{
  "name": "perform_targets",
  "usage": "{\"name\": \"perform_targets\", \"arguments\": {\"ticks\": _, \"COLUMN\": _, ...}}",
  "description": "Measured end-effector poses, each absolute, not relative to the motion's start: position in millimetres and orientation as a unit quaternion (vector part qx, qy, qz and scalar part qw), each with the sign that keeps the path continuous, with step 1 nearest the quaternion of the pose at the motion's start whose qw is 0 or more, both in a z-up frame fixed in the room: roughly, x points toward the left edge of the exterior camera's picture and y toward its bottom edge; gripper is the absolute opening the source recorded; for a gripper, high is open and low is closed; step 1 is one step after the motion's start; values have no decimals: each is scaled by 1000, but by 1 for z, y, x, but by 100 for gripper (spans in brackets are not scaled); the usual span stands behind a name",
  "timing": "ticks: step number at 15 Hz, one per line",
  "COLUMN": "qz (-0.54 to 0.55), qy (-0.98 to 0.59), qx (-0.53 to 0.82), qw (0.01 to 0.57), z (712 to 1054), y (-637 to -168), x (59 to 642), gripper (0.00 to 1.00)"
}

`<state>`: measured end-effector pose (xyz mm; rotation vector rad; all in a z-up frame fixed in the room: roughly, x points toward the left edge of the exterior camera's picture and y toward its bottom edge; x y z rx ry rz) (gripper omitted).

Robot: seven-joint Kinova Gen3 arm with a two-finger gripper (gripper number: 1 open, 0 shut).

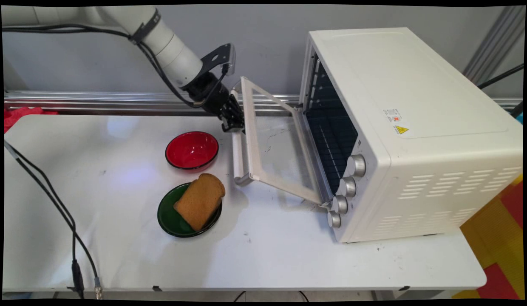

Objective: Open the oven

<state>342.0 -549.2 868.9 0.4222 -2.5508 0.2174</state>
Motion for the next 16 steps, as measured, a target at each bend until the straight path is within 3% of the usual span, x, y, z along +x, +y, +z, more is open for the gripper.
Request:
{"name": "perform_targets", "arguments": {"ticks": 9, "qz": 72, "qy": -945, "qx": 156, "qw": 277, "z": 842, "y": -546, "x": 377, "gripper": 0}}
{"name": "perform_targets", "arguments": {"ticks": 16, "qz": 69, "qy": -940, "qx": 161, "qw": 294, "z": 850, "y": -543, "x": 389, "gripper": 0}}
